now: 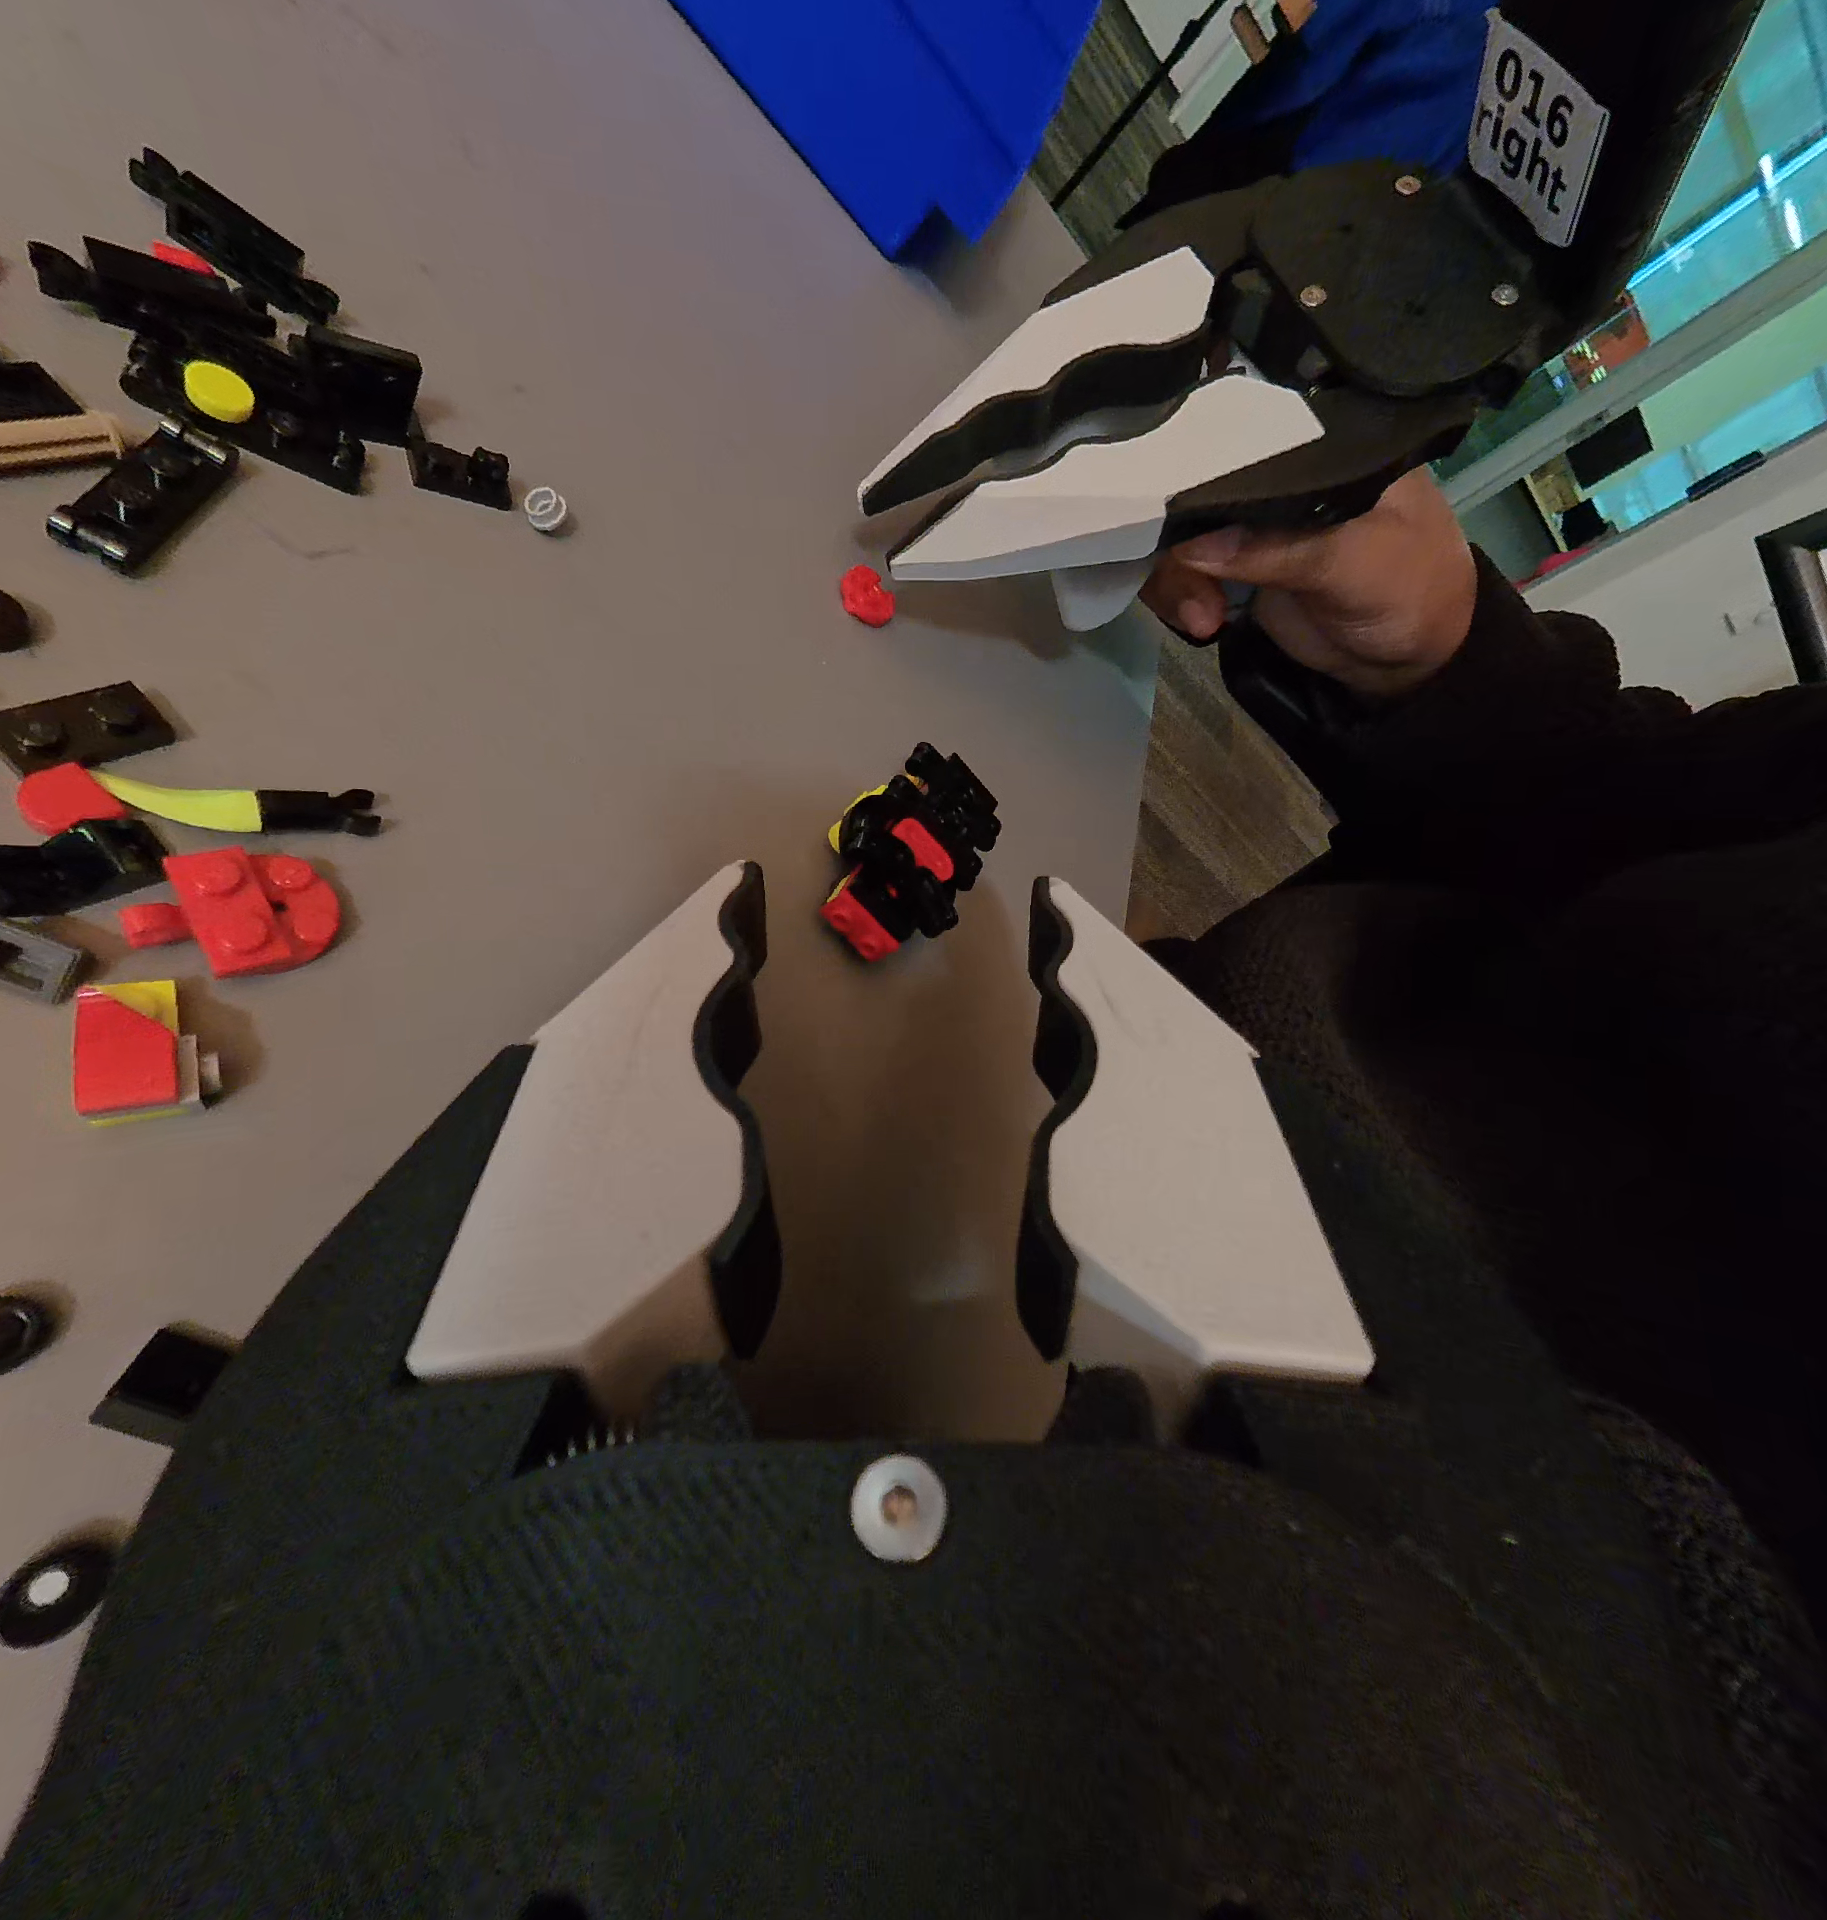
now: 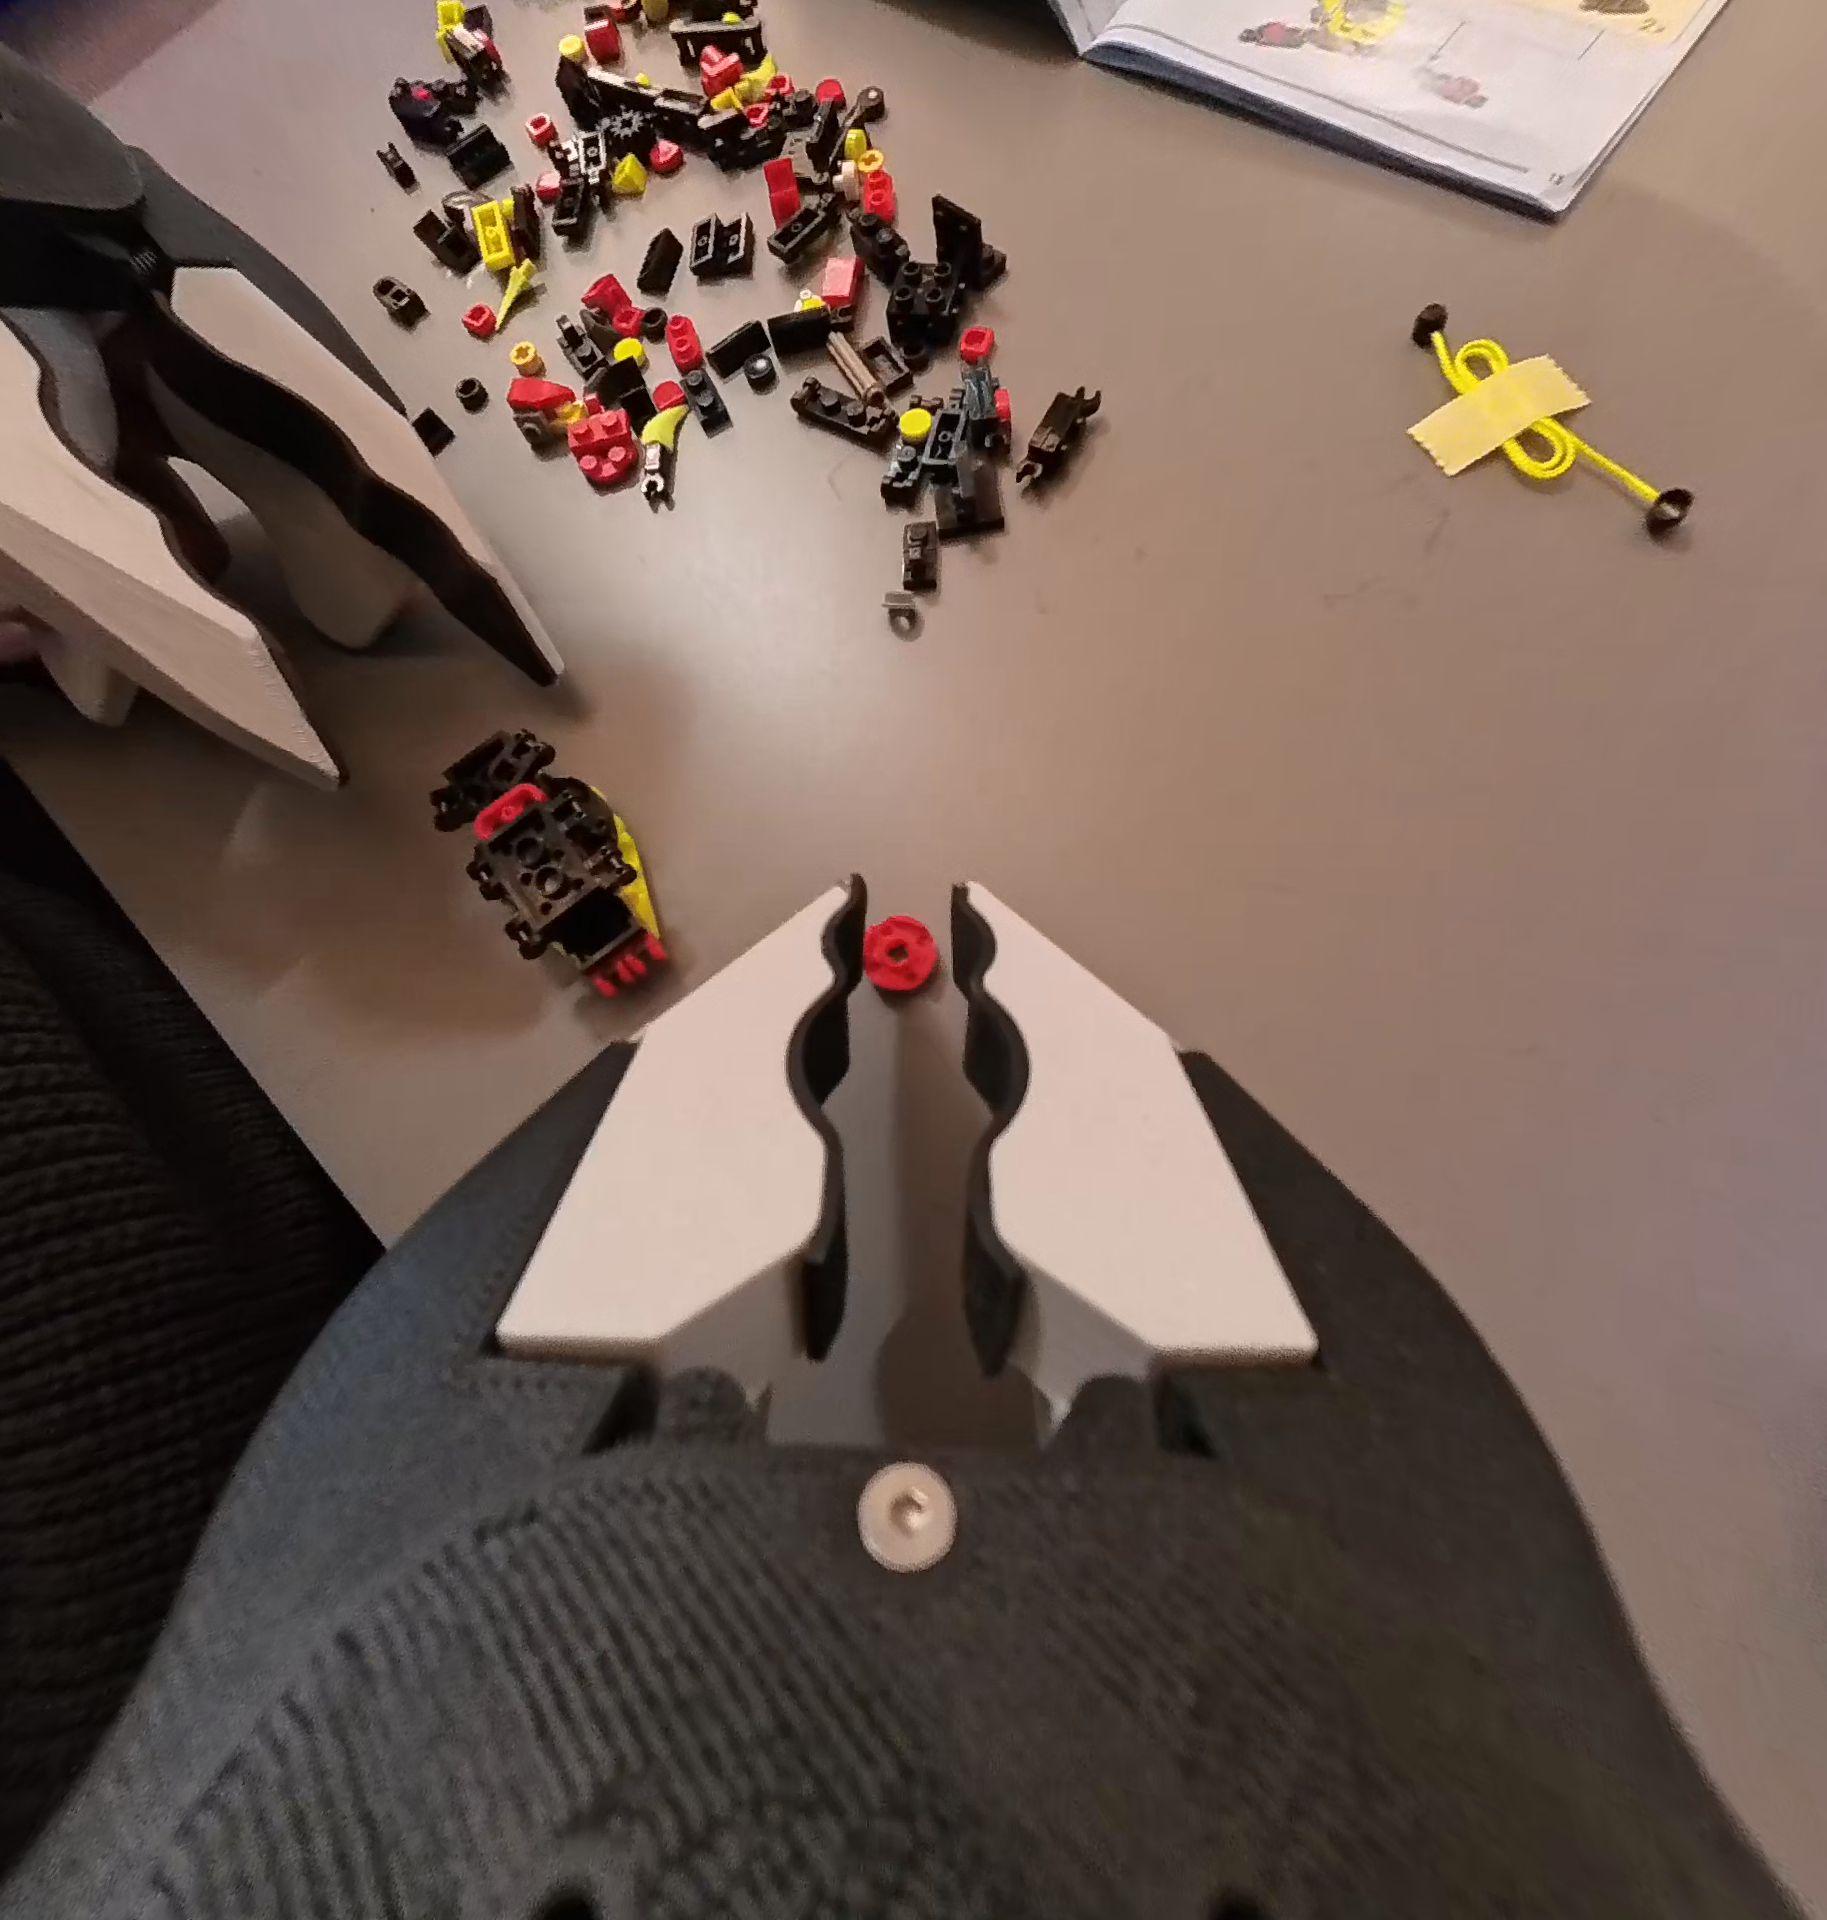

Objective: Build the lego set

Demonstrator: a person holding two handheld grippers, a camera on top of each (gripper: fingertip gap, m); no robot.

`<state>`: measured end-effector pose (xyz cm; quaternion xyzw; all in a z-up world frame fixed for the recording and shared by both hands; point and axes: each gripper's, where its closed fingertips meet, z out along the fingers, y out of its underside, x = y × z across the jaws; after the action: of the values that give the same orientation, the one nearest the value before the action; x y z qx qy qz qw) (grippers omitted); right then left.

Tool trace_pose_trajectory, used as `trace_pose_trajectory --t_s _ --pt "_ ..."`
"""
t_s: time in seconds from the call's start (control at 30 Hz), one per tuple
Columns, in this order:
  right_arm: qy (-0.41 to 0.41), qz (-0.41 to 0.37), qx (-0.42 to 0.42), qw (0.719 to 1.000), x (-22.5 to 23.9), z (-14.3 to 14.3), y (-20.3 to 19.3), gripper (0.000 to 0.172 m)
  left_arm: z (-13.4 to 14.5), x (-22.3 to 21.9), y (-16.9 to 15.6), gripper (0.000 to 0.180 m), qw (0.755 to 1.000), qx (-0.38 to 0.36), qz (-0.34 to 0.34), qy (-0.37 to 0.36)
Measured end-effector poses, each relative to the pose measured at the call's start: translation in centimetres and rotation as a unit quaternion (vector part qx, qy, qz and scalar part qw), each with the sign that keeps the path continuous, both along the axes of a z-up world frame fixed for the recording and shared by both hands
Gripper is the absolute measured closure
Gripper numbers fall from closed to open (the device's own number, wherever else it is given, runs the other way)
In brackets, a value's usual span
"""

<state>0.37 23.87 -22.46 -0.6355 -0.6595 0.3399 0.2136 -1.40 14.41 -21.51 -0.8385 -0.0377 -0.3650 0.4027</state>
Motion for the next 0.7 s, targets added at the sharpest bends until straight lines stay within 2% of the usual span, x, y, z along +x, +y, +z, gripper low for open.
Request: trace_pose_trajectory --t_s 0.23,0.53,0.7 --pt "-0.011 -0.028 -0.025 0.999 0.36 -0.01 0.32 0.155 0.0 0.11 -0.1 0.131 1.0 0.0 -0.002 0.006" --pt "-0.028 -0.021 0.053 0.998 0.53 -0.16 -0.05 0.152 -0.07 0.18 -0.11 0.131 1.0 -0.001 -0.003 0.011" --pt "-0.041 -0.013 0.046 0.998 0.74 -0.31 -0.57 0.152 -0.11 0.23 -0.12 0.131 1.0 -0.001 -0.004 0.014"
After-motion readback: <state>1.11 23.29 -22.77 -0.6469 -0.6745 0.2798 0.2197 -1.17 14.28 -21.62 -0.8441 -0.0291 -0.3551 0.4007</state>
